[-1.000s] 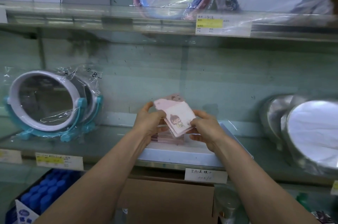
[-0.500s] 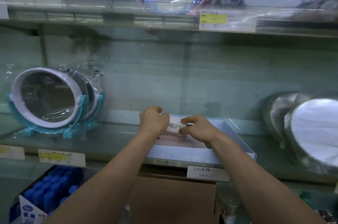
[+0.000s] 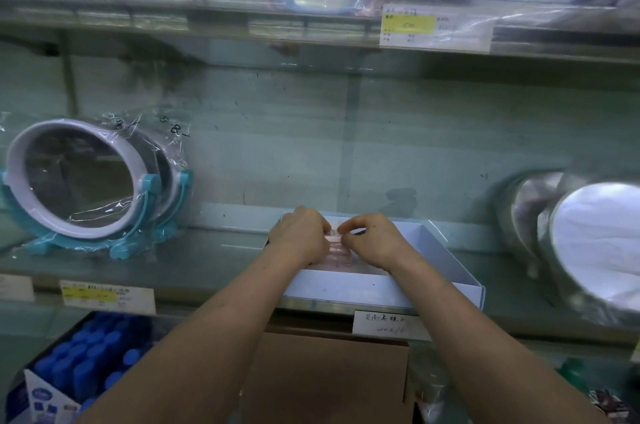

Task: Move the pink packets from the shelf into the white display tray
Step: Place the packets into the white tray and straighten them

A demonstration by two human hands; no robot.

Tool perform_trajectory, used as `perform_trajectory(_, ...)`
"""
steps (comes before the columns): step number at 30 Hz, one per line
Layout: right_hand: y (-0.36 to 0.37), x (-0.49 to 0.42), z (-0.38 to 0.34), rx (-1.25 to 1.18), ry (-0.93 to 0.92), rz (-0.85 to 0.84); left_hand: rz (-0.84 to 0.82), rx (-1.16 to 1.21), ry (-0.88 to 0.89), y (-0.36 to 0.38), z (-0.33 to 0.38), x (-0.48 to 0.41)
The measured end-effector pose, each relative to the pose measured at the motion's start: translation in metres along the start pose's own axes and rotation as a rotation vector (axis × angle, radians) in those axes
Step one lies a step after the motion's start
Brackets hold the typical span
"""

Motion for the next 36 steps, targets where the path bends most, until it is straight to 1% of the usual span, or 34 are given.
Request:
perform_trajectory(2,-0.004,0.002,-0.004,0.078,-0.028,0.06,-0.055,-0.013,0.035,-0.002,0.0,-0.002)
perform_trajectory(4,-0.007,0.004,-0.008,0.153,-0.053,0.1,-0.109,-0.089,0.068,-0.006,0.001,-0.003)
perform_trajectory(8,-0.008,0.011,-0.013,0.27,-0.097,0.11,-0.083,-0.246,0.069,-0.015,-0.003,-0.005)
perform_trajectory(13,0.004,0.019,-0.018,0.541,-0.19,-0.009,-0.098,-0.334,0.1,-0.02,0.003,-0.002)
perform_trajectory(14,0.004,0.02,-0.019,0.59,-0.199,-0.033,-0.127,-0.364,0.105,-0.019,0.005,-0.001)
perform_trajectory(17,0.002,0.022,-0.025,0.67,-0.209,-0.121,-0.102,-0.42,0.114,-0.02,0.014,0.003)
perform_trajectory(21,0.003,0.023,-0.028,0.663,-0.213,-0.209,-0.022,-0.393,0.082,-0.02,0.012,0.007)
perform_trajectory(27,-0.003,0.028,-0.03,0.613,-0.165,-0.248,-0.122,-0.398,0.039,-0.024,0.015,0.015)
perform_trajectory(30,-0.009,0.031,-0.032,0.538,-0.146,-0.224,-0.096,-0.403,0.027,-0.031,0.013,0.021)
perform_trajectory(36,-0.014,0.051,-0.053,0.455,-0.259,-0.129,0.043,-0.425,-0.043,-0.052,-0.006,0.043)
Point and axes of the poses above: each hand's wrist, its own x-axis away from the middle knuckle, its own y-axis out of the palm, z = x × y, the point moved 4 cm from there along -x, towards the middle knuckle, and after that the axes turned 3 degrees about y, right-handed, at the moved point
